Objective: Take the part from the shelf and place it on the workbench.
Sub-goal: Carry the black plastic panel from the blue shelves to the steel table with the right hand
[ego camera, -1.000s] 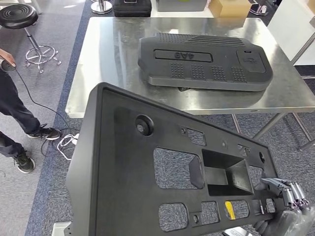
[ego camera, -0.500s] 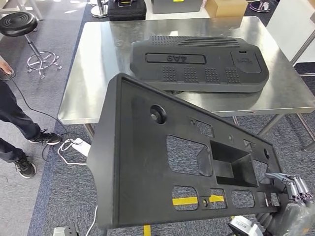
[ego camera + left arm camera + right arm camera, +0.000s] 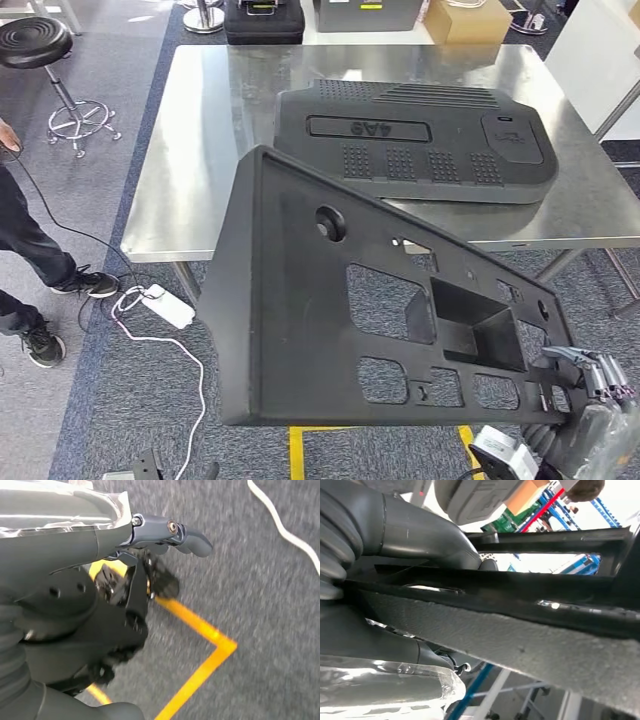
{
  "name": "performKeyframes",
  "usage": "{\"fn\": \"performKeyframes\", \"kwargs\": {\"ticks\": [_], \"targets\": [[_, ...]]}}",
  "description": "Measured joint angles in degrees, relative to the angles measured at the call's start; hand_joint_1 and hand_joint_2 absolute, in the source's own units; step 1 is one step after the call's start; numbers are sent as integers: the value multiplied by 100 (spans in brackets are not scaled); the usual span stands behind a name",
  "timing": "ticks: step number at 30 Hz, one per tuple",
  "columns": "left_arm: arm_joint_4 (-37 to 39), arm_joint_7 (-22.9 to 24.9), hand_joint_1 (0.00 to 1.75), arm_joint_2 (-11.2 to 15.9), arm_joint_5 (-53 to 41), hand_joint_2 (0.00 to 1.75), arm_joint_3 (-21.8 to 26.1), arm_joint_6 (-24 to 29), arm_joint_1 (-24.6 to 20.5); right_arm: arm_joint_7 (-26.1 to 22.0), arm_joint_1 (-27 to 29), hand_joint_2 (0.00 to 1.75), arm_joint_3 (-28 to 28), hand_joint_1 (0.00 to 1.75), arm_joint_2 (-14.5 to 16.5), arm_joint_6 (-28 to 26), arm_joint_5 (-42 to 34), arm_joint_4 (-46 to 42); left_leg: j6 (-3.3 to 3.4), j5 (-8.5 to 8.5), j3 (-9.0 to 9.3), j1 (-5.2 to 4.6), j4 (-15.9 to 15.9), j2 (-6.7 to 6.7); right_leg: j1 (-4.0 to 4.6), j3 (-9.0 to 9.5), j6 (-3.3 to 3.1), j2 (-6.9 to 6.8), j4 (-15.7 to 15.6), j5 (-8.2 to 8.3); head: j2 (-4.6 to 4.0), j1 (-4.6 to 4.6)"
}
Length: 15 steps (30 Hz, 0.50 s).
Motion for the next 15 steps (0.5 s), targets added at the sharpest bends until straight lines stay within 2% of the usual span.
{"fn": "performKeyframes", "kwargs": {"ticks": [2,3,4,5,6,7,8,9,11,13,15], "targets": [[0,2,0,-1,-1,175,-7,-2,-2,27,-7,175,-3,175,-31,0,-21,30,29,-32,28,0,0,2,-20,-437,42,-3,768,-258,0,2],[0,2,0,-1,0,175,-8,-1,-1,36,-5,175,-8,175,-43,0,-27,47,34,-51,50,-1,0,0,-26,-599,53,-3,1002,-272,0,2],[0,4,0,-1,1,175,-10,-1,1,42,-4,175,-14,175,-54,0,-30,60,33,-74,81,-1,0,-6,-30,-664,57,-3,1030,-169,0,2],[0,5,0,-2,1,175,-14,0,2,45,-5,175,-22,175,-64,0,-29,69,25,-103,124,0,0,-14,-30,-613,51,-3,815,49,0,2],[0,5,0,-3,1,175,-19,-1,4,45,-9,175,-31,175,-74,0,-29,74,9,-136,171,2,-2,-22,-28,-481,35,-3,426,315,0,2],[0,5,0,-5,1,175,-25,-1,2,45,-16,175,-38,175,-82,1,-28,78,-14,-165,210,-3,-8,-28,-15,-341,11,0,70,514,0,2],[0,7,0,-7,1,175,-32,-1,-1,44,-23,175,-44,175,-86,1,-28,80,-40,-187,234,-7,-14,-31,1,-229,-24,2,-219,640,0,2],[0,9,0,-8,1,175,-38,0,-4,43,-29,175,-49,175,-90,1,-27,84,-67,-201,239,-11,-20,-31,18,-170,-61,5,-377,670,0,1],[0,13,0,-9,0,175,-46,1,-9,41,-32,175,-56,175,-93,0,-27,87,-122,-207,241,-15,-47,-26,36,-150,-131,11,-446,623,0,-3],[0,12,0,-8,0,175,-52,1,-11,40,-35,175,-63,175,-96,0,-27,87,-171,-269,239,-14,-13,-18,9,-101,-185,7,-523,617,0,-9],[0,11,0,-5,0,175,-56,0,-12,39,-49,175,-68,175,-98,0,-26,87,-196,-492,45,-16,400,-16,-16,-36,-236,-5,-588,614,0,-16]]}}
